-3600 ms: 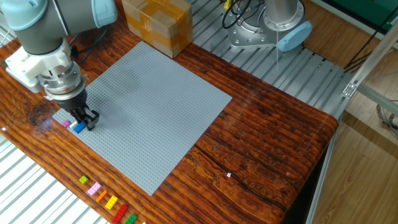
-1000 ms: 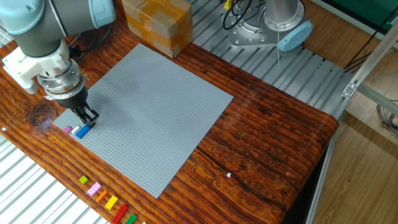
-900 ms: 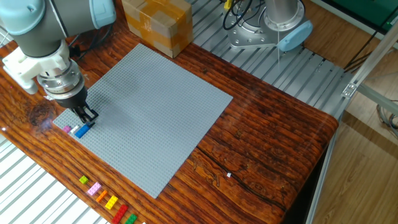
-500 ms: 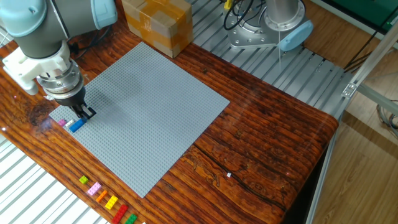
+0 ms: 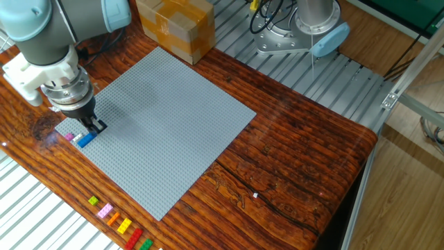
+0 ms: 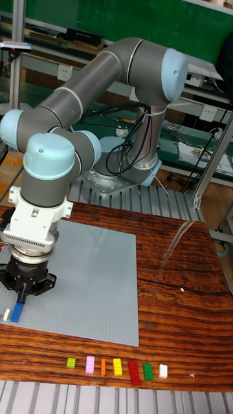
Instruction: Build with small Lego blocks
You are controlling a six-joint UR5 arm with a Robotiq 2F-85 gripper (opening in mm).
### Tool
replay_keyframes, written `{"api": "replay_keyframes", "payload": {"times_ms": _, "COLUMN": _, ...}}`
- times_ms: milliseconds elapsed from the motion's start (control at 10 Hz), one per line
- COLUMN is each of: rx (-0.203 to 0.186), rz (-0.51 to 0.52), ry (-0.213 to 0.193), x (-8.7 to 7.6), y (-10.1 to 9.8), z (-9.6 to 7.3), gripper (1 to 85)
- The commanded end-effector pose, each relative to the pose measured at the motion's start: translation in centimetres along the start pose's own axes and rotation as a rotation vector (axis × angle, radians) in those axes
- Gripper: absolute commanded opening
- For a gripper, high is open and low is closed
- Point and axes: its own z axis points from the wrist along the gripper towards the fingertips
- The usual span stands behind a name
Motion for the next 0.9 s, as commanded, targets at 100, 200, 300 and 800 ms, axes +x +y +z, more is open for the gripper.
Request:
{"api": "replay_keyframes", "payload": {"times_ms": 100, "rx": -0.011, "rz": 0.035, "ry": -0.039, "x": -1.1, "y": 0.1, "z": 0.2, "gripper": 1.0}}
{"api": "replay_keyframes", "payload": {"times_ms": 200, "rx": -0.013, "rz": 0.033, "ry": -0.052, "x": -1.4, "y": 0.2, "z": 0.3, "gripper": 1.0}}
{"api": "replay_keyframes", "payload": {"times_ms": 300, "rx": -0.017, "rz": 0.03, "ry": -0.073, "x": -2.0, "y": 0.3, "z": 0.4, "gripper": 1.0}}
{"api": "replay_keyframes", "payload": {"times_ms": 800, "rx": -0.013, "rz": 0.024, "ry": -0.084, "x": -2.2, "y": 0.1, "z": 0.2, "gripper": 1.0}}
